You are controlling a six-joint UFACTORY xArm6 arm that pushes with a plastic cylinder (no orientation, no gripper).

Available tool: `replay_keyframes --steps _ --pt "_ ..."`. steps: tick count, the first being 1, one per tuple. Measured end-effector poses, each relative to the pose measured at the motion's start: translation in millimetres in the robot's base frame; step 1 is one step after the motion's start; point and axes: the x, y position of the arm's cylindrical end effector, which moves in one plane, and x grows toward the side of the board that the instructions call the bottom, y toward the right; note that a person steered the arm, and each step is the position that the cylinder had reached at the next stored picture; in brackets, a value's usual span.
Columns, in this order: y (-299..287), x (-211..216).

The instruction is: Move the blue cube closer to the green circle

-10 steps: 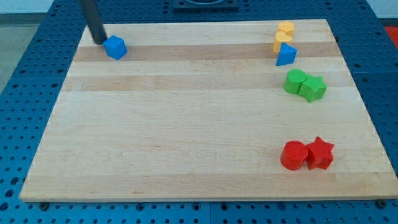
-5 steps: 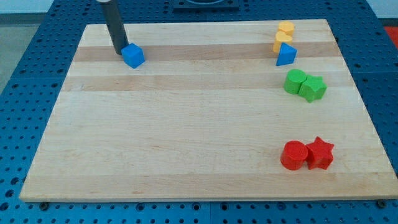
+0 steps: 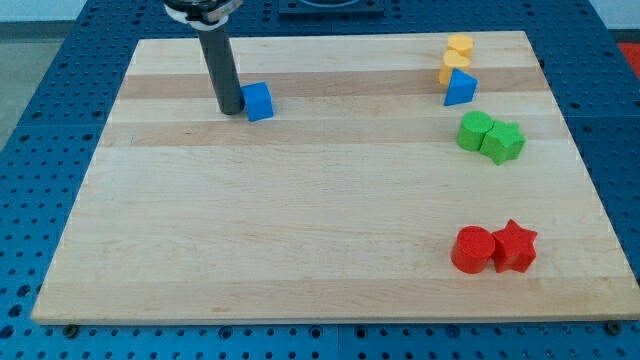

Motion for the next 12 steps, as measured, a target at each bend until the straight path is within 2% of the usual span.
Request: replay_keyframes --steps 1,3,5,9,11,12 --pt "0.0 -23.9" --pt "2.2 -19.7" --pt "48.4 -1.7" --pt "186.4 15.8" --pt "168.4 6.2" --pt "149.8 23.3"
